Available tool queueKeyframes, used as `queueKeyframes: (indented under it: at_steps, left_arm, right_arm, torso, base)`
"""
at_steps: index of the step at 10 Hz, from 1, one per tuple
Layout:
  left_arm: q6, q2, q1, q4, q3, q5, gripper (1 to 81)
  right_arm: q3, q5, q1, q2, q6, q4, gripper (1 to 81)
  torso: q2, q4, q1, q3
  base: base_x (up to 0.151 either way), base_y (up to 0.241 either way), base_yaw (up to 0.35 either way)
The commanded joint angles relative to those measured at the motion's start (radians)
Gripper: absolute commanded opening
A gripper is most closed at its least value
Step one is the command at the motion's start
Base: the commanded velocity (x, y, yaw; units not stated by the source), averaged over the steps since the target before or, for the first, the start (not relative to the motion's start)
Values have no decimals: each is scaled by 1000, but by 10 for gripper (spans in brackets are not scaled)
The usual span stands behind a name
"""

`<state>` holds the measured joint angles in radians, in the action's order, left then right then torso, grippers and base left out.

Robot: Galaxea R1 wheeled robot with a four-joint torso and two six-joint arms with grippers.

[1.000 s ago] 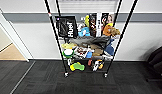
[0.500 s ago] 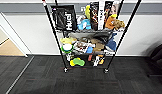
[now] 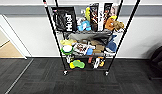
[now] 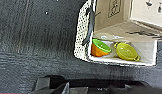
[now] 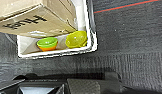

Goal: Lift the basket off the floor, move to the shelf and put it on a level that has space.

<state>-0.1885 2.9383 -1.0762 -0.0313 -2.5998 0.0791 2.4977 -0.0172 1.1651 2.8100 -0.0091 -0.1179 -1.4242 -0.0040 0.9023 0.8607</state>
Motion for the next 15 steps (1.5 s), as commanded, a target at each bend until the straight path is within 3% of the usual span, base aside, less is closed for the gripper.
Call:
queueKeyframes:
  at_steps: [1, 3, 5, 7, 11, 12, 15]
  left_arm:
    - [-3, -11, 55, -13, -2, 64, 811]
    - [-14, -7, 66, -32, 3, 67, 811]
    - [-16, 3, 83, -36, 3, 73, 811]
    - [-16, 15, 95, -33, 3, 90, 811]
    - [-16, 32, 149, -36, 3, 123, 811]
    - [-16, 32, 163, -36, 0, 125, 811]
    - [-17, 30, 205, -39, -3, 131, 811]
  right_arm:
    - [-1, 125, -115, -24, 1, 1, 811]
    - [1, 151, -146, -30, 1, 0, 811]
    - [-10, 157, -155, -45, 1, -5, 811]
    - [-13, 157, -164, -50, 1, -8, 811]
    - [-16, 160, -187, -56, 3, -25, 811]
    - [-17, 160, -193, -54, 3, -29, 811]
    - [-22, 160, -216, -54, 3, -45, 811]
  torso:
    - [-97, 0, 62, 0]
    - [-165, 0, 105, 0]
    - [-233, 0, 148, 94]
    - [-280, 0, 177, 115]
    - [-409, 0, 259, 235]
    - [-443, 0, 281, 174]
    - [-522, 0, 331, 206]
  base:
    - [0, 0, 0]
    - [0, 0, 0]
    - [0, 0, 0]
    - [0, 0, 0]
    - [0, 0, 0]
    - [0, 0, 0]
    - [0, 0, 0]
